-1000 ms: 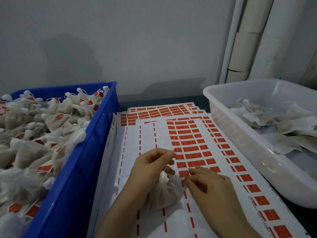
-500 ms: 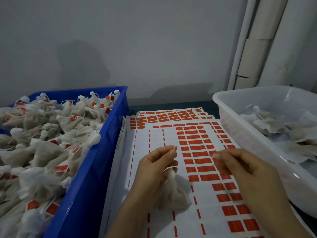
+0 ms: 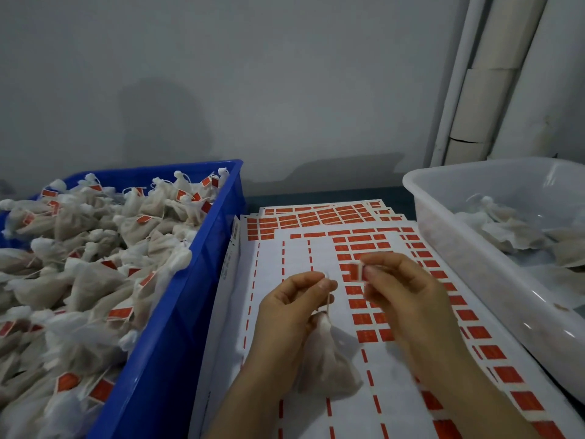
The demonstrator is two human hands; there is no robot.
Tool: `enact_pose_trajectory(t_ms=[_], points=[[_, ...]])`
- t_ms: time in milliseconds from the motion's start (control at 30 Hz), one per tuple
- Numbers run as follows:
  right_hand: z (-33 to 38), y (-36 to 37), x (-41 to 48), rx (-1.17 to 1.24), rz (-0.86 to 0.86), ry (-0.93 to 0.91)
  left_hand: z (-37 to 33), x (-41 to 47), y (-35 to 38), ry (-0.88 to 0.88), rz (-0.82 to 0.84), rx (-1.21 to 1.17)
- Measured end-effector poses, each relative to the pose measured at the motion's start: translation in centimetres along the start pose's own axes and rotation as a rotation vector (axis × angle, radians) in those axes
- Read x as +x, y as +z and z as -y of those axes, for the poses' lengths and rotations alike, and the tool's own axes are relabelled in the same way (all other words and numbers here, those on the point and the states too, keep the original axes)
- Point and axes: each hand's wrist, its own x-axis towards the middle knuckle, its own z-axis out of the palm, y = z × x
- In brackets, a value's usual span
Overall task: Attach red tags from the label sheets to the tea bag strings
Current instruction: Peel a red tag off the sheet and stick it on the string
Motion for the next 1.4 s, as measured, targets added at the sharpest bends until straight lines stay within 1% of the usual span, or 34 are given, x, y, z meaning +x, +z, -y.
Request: enact_pose_trajectory(t_ms=[100,233,400,533,833,1067,1233,1400], points=[[-0.3,0.1,-0.9,-0.006,0.153,-0.034,0.3,0.0,0.1,-0.004,-0.006,-0.007],[-0.5,0.4,-1.2,0.025,0.195,-0.053,0.4,-0.1,0.0,0.004,-0.028,-0.008],[-0.7,0.7,-1.1,0.034,0.164,-0.034,0.4,-0.1,0.2,0.028,-0.017,0.028],[-1.0,0.7,-1.1,0.006,0.137,-0.033,0.4,-0.3,0.3,0.039,-0.004,0.009],[-1.2,1.0,-1.4,0.018,0.145,-0.029,0.3,-0.4,0.3,0.049,0.047,-0.014],[-1.7,0.9,-1.3,-0.027,0.129,-0.021,0.1,-0.5,0.5,0.078,0.052,0.009],[-2.0,0.7,-1.0,-0.024,0.084,-0.02,0.1,-0.6,0.8,0.173,0.039,0.161],[-1.9,0.7,-1.0,-0.08,0.088,-0.036,0.2,-0.6,0.9,0.25,-0.008,0.244]])
